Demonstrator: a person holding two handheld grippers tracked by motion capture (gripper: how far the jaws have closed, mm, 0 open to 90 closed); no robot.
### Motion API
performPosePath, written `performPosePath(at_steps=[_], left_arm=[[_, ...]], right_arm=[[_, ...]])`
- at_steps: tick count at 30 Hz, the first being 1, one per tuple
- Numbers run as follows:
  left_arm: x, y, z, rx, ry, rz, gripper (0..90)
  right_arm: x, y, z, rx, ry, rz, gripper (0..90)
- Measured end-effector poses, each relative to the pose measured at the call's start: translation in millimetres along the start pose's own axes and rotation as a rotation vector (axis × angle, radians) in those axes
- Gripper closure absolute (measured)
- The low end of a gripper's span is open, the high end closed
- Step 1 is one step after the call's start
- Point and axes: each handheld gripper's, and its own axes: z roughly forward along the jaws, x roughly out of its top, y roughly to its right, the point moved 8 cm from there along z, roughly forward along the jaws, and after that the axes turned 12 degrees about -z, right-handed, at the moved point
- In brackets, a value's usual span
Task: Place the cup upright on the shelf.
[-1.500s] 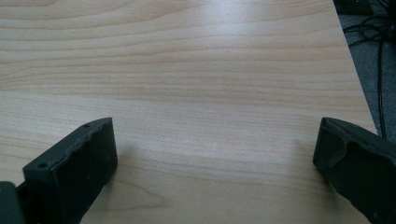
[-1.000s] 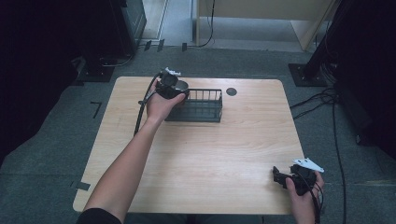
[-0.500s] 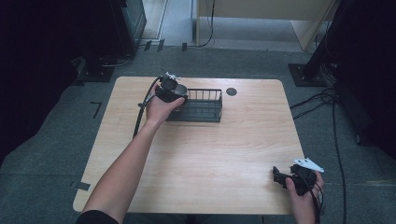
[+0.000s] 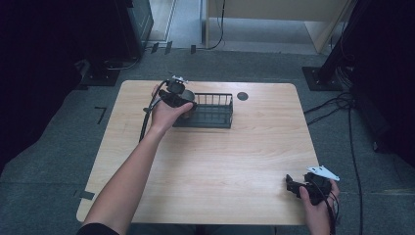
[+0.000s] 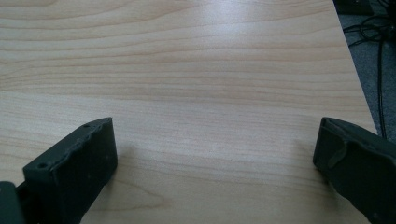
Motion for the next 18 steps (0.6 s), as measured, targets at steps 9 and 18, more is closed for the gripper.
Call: performPosePath(at_steps=[9,18], left_arm=[[1.5,-5.4,-25.7,-0.036,0.05,-0.023,0.0],[-13.3,-12.6,-36.8,-0.043,0.051,-0.038,0.0]], right_arm=[[0.0,0.0,0.0,0.0,0.0,0.0,0.0],[0.0,0.0,0.0,0.0,0.0,0.0,0.0]])
